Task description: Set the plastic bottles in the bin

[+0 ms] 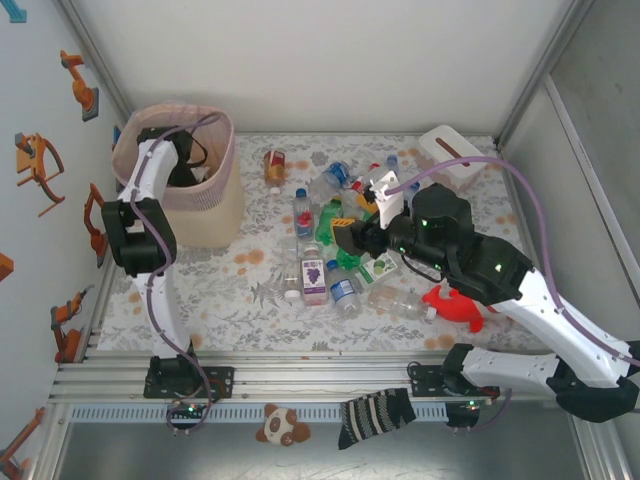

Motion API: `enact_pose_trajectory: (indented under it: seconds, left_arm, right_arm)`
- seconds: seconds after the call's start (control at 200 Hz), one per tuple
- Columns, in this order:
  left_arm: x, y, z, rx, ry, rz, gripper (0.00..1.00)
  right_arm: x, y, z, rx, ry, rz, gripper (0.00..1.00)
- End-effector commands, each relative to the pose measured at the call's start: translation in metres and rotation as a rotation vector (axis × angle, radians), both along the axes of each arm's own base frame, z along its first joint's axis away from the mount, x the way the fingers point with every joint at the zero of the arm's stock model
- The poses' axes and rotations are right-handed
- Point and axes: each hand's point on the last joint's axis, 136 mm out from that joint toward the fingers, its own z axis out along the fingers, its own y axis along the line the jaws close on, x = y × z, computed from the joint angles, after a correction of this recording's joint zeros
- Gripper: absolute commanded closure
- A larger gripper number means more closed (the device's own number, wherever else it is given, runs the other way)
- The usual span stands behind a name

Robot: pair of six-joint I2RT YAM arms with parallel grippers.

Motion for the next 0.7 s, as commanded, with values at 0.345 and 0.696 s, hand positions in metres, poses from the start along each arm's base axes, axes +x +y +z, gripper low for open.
enact_pose_trajectory:
  seconds: [0.345,0.696]
  left_arm:
    - [0.018,-0.01,0.08,-0.051,-0.261,0.002,0.27]
    - [0.016,-0.02,0.169,-0.116,-0.502,0.015,0.28]
  right_arm:
    - [-0.003,-0.006,0.014,0.047,-0.025,-0.012,0.3]
    - [-0.004,-0.014,0.015,0.037,-0.034,-0.031,0.3]
